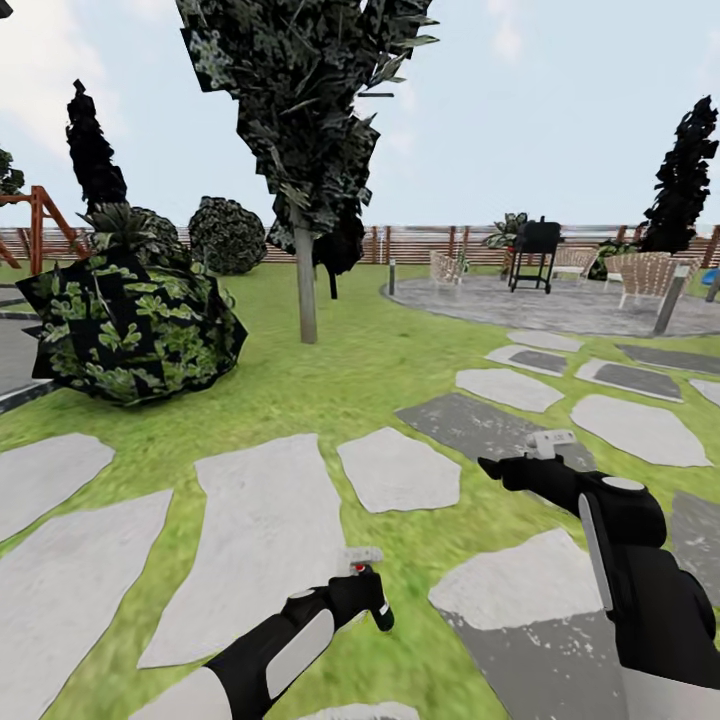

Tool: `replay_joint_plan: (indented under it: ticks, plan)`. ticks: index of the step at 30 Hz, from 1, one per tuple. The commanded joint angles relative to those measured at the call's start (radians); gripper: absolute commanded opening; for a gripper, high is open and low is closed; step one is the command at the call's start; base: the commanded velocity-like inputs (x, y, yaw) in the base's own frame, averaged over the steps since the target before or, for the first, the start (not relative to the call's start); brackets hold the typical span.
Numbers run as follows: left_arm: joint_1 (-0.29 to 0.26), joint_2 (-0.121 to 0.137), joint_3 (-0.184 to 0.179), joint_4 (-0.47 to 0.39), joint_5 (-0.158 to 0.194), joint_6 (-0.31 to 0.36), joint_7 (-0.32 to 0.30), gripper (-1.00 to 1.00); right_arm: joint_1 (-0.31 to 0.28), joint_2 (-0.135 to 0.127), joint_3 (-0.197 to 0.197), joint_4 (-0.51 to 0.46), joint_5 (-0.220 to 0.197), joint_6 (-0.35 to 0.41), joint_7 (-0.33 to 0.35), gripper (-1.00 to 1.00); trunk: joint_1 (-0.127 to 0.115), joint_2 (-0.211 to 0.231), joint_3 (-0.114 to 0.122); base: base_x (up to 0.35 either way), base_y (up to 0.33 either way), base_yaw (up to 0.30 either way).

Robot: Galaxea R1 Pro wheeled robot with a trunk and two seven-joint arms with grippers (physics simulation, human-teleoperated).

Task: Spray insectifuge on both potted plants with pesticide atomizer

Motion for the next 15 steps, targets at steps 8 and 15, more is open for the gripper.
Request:
replay_joint_plan:
  ticks: [8,15]
  plan:
    - [-0.001,-0.002,-0.003,0.001,0.008,-0.002,0.015,-1.00,-0.021,-0.062,-0.171,-0.002,0.000,0.013,0.015,1.00,0.001,0.000,-0.001,0.337,-0.003,0.000]
    - [-0.001,0.003,0.019,0.032,0.013,-0.012,0.006,-1.00,-0.024,-0.119,-0.264,-0.002,-0.002,0.022,0.019,1.00,0.001,0.000,-0.001,0.338,0.000,0.000]
